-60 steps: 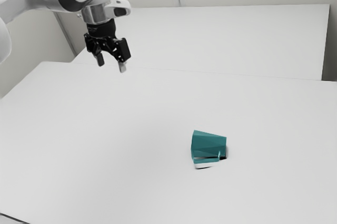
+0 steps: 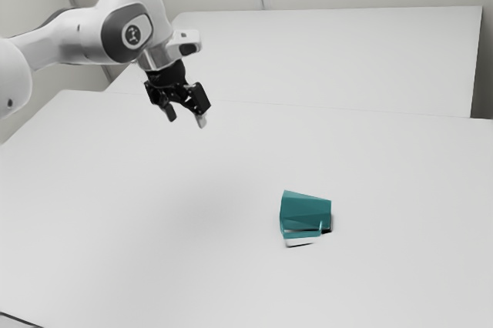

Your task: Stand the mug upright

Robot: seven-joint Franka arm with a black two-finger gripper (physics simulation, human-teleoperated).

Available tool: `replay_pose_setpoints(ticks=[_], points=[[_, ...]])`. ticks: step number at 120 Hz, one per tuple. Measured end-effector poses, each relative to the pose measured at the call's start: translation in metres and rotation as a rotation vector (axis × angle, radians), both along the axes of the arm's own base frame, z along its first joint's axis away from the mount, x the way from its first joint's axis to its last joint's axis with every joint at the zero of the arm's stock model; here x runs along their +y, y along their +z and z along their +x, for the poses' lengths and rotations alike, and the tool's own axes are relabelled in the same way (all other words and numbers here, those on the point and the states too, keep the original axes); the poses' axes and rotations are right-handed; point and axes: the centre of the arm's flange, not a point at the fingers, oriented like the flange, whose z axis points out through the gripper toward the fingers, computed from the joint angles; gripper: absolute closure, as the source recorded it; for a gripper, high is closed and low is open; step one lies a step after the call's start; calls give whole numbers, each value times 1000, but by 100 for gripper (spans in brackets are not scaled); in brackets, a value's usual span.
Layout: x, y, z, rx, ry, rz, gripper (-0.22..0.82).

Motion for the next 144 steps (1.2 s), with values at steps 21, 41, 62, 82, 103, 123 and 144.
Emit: replay_pose_setpoints(ticks=[21,41,62,82,103,123,144], points=[[-13,-34,-34,-49,11,-63,0],[-9,-71,-67,-128,64,-112,0],[-11,-93,-67,-261,191,-214,0],[-14,-100,-69,-318,312,-304,0],[-24,-119,-68,-283,341,-320,0],[-57,-144,-70,-228,291,-309,0],[-78,-164,-73,-193,266,-303,0]])
